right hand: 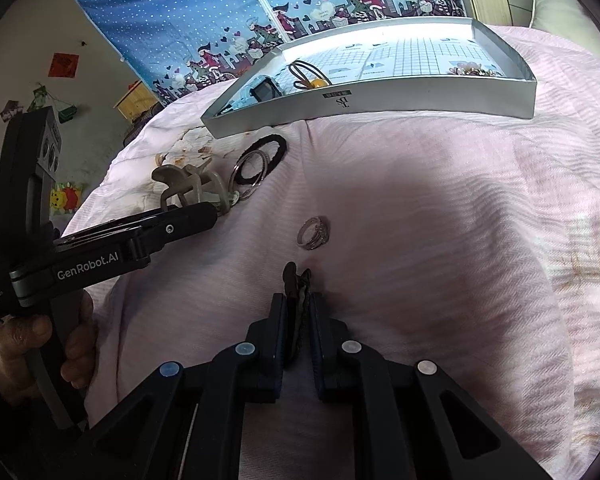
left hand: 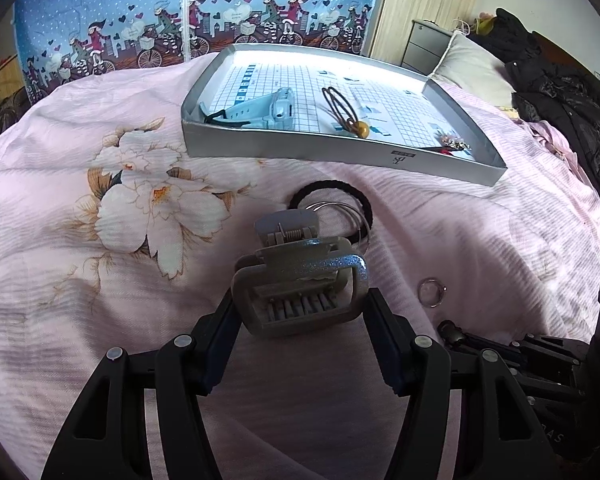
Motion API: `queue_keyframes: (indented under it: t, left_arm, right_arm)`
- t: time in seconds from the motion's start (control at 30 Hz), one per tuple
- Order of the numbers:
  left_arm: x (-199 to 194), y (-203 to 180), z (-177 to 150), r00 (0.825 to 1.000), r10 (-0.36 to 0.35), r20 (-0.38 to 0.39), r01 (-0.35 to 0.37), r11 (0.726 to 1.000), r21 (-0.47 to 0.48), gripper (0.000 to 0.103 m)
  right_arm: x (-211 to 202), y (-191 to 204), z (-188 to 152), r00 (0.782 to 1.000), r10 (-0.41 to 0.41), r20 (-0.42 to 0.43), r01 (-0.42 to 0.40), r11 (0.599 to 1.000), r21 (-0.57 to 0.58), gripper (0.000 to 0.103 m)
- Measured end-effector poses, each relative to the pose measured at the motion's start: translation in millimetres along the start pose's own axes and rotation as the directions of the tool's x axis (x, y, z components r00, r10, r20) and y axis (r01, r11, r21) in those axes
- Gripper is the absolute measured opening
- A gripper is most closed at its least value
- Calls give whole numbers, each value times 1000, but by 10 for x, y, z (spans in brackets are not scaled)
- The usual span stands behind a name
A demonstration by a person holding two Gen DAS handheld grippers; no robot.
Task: Organize jewelry
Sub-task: 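Lift the black hair clip and beige claw clip and carry them toward the tray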
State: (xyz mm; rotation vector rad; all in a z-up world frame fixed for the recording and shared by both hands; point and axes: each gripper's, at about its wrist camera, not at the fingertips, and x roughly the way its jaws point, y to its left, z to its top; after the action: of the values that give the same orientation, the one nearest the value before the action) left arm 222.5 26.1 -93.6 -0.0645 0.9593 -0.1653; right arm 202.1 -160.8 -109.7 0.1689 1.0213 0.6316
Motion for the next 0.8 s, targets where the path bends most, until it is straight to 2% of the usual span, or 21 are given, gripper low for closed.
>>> queue_keyframes:
  t: [0.3, 0.57, 0.8]
  left_arm:
    - [-18, -46, -1, 999, -48, 8, 48, 998, 29, 55]
    - [-132, -62, 23, 993, -81, 81, 79, 996, 33, 55]
    - [-235, -59, 70, 988, -81, 133, 78, 997, 29, 55]
  right_arm:
    - [-36, 1, 2, 999, 12, 41, -12, 1000, 6, 7]
    - [-184, -41, 53, 991, 9, 130, -11, 1000, 18, 7]
    - [-283, -134, 154, 982, -15, 186, 7, 999, 43, 7]
